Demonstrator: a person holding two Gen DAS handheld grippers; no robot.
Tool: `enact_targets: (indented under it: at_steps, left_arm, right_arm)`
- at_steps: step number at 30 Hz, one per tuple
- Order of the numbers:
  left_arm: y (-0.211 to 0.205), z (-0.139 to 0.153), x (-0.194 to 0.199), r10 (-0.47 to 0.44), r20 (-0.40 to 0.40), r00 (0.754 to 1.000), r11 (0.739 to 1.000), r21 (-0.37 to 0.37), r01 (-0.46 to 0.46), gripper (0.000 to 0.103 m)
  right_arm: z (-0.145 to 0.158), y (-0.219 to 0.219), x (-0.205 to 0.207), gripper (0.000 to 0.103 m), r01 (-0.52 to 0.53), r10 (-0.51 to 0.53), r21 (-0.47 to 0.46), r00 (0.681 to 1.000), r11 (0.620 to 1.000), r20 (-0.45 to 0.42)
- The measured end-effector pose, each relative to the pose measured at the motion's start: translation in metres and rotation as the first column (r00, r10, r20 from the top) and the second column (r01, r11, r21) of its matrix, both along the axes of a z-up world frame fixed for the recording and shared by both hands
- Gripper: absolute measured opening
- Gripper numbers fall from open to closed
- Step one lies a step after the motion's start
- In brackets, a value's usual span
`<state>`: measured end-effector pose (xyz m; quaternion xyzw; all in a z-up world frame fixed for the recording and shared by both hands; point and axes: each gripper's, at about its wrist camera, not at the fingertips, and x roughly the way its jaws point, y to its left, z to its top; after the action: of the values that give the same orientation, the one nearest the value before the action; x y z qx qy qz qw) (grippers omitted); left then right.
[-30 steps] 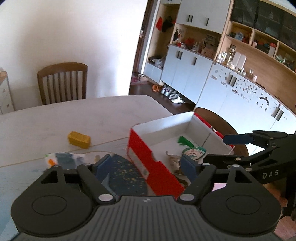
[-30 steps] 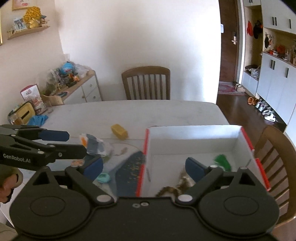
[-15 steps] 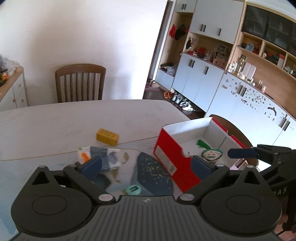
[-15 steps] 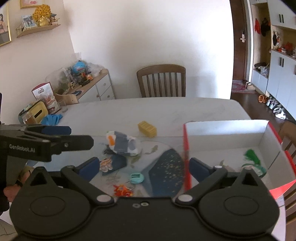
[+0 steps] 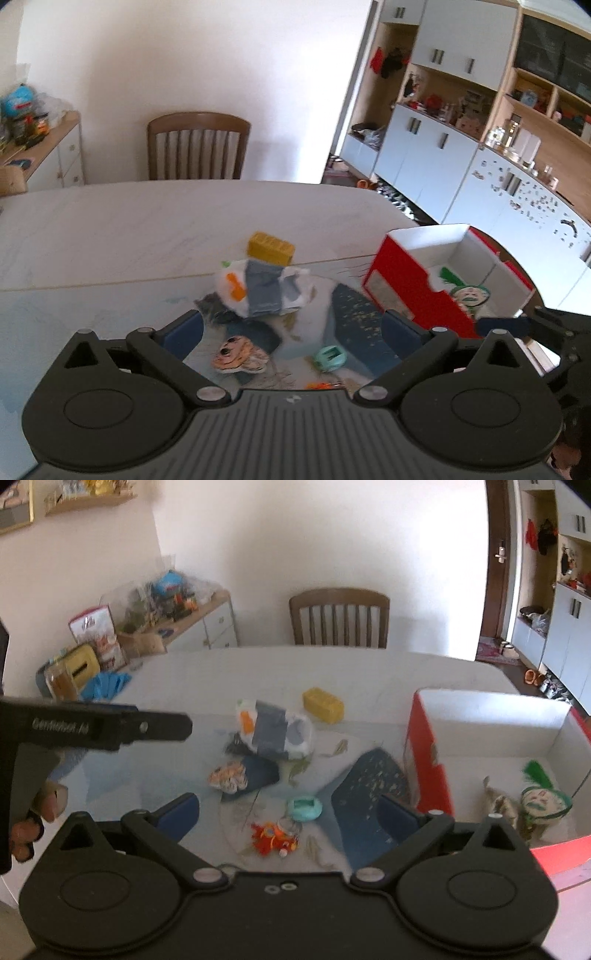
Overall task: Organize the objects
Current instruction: 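Move both grippers out of the shoebox back over the pile, then grasp the bunny-face pouch with the left gripper while the right gripper grasps the red dragon keychain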
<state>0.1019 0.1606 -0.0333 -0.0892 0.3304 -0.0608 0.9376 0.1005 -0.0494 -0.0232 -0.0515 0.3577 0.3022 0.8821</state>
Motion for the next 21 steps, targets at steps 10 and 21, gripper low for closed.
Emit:
enact_targets:
  at_steps: [10, 21]
  left_arm:
    - [0.011, -0.054, 0.020, -0.029, -0.069, 0.997, 0.996, 0.076, 0.035, 0.103]
    - [0.017, -0.098, 0.062, -0.046, -0.136, 0.990, 0.993, 0.098, 0.059, 0.103]
  right_arm:
    - [-0.047, 0.028, 0.011, 0.102, -0.053, 0.045, -0.096, 0.996, 0.994, -0.079]
    - [-0.090, 0.051, 0.036, 0.089, -0.059, 0.031, -0.160, 0.984, 0.985, -0.174]
